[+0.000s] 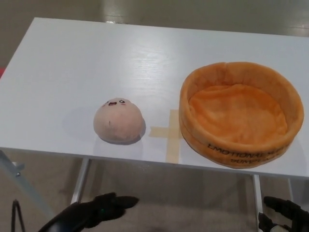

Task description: Use the left hand to pick up the pink round toy on the left and place it inside the orange plate on the desk.

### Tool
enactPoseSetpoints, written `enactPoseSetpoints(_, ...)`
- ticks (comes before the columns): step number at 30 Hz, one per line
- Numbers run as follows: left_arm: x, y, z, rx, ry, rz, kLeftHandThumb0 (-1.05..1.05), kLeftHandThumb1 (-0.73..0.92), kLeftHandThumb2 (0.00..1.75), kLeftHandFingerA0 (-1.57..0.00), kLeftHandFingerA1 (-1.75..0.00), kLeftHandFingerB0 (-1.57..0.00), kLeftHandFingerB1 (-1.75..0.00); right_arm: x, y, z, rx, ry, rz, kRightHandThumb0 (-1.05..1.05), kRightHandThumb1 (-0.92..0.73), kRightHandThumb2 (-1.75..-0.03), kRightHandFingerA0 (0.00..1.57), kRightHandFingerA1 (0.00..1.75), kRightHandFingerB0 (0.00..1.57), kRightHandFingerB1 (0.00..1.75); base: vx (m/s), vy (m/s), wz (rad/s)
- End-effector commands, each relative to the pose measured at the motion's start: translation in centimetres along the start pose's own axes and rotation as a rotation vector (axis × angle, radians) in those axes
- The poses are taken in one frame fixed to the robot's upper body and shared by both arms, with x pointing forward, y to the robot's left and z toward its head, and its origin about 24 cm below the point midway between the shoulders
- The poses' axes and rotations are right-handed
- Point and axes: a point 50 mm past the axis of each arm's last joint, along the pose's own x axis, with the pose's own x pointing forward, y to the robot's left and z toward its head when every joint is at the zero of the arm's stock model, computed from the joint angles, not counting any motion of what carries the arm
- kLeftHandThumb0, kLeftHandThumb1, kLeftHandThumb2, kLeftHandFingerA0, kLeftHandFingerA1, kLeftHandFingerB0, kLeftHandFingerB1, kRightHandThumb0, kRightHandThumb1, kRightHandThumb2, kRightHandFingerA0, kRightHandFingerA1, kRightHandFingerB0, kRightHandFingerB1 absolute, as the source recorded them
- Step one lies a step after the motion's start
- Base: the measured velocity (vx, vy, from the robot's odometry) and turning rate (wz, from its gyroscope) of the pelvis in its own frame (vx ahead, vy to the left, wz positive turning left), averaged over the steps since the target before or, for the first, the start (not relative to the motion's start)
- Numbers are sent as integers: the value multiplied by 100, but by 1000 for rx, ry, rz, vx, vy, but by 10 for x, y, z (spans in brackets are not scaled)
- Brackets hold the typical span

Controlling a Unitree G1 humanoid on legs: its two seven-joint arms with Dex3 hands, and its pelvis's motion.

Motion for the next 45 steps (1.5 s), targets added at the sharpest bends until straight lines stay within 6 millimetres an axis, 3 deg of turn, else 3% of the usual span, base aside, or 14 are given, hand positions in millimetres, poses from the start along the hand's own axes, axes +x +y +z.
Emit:
enactPoseSetpoints(1, -22, -24, 102, -44, -458, -381, -44, 59, 58, -30, -35, -30, -31, -2, 0, -5, -13, 2, -18, -25, -63, -57, 60, 75, 56, 55, 0, 0, 0)
enactPoseSetpoints(11, -29, 25, 177, 297, -796, -13, -39, 47, 55, -9, -30, -27, -31, -2, 0, -4, -2, 2, -12, -24, -64, -58, 60, 77, 55, 56, 0, 0, 0)
enactPoseSetpoints(12, -27, 31, 182, 334, -815, 41, -41, 36, 61, -7, -35, -22, -36, -2, 0, -4, -3, 1, -12, -25, -64, -57, 60, 77, 55, 56, 0, 0, 0)
enactPoseSetpoints(17, -11, 59, 194, 524, -807, 209, -38, 40, 53, 0, -25, -19, -29, -2, 1, -4, -12, 0, -11, -24, -64, -57, 62, 77, 56, 55, 0, 0, 0)
enactPoseSetpoints(19, -5, 65, 196, 582, -780, 250, -41, 30, 67, 0, -19, -10, -36, -2, 1, -4, -10, 2, -11, -24, -64, -58, 62, 76, 56, 55, 0, 0, 0)
enactPoseSetpoints(20, 2, 72, 196, 637, -743, 277, -50, 35, 65, 0, 0, -6, -25, -2, 1, -5, -9, 4, -9, -25, -65, -58, 60, 74, 54, 54, 0, 0, 0)
enactPoseSetpoints(21, 7, 77, 197, 675, -718, 295, -50, 35, 65, 0, 0, -6, -25, -2, 2, -5, -9, 5, -7, -25, -65, -58, 60, 74, 54, 54, 0, 0, 0)
enactPoseSetpoints(24, 41, 99, 186, 767, -562, 340, -43, 31, 65, 0, -5, -9, -28, -3, 2, -7, -16, 10, -5, -24, -64, -58, 61, 71, 55, 54, 0, 0, 0)
enactPoseSetpoints(32, 80, 118, 165, 871, -387, 384, -49, 34, 66, 0, -3, -9, -25, -3, 2, -9, 8, 18, 0, -23, -64, -59, 60, 71, 54, 53, 0, 0, 0)
enactPoseSetpoints(37, 109, 133, 132, 878, -158, 329, -42, 29, 64, 0, -6, -9, -27, -4, 2, -10, 0, 25, -2, -24, -64, -58, 61, 68, 55, 52, 0, 0, 0)
enactPoseSetpoints(38, 112, 134, 126, 870, -134, 324, -34, 40, 53, 0, -18, -13, -27, -4, 2, -10, -1, 24, -1, -25, -64, -58, 60, 70, 54, 52, 0, 0, 0)
enactPoseSetpoints(42, 121, 136, 103, 837, -42, 304, -36, 29, 66, 0, -19, -10, -36, -5, 2, -11, -1, 21, 2, -25, -64, -58, 61, 70, 55, 53, 0, 0, 0)
enactPoseSetpoints(43, 123, 136, 97, 833, -17, 302, -33, 40, 52, 0, -24, -13, -30, -5, 2, -12, 0, 21, 2, -24, -64, -59, 60, 70, 54, 52, 0, 0, 0)
enactPoseSetpoints(45, 125, 136, 88, 825, 23, 293, -30, 40, 53, -4, -24, -16, -30, -5, 2, -12, 4, 22, 1, -23, -64, -58, 61, 69, 54, 52, 0, 0, 0)
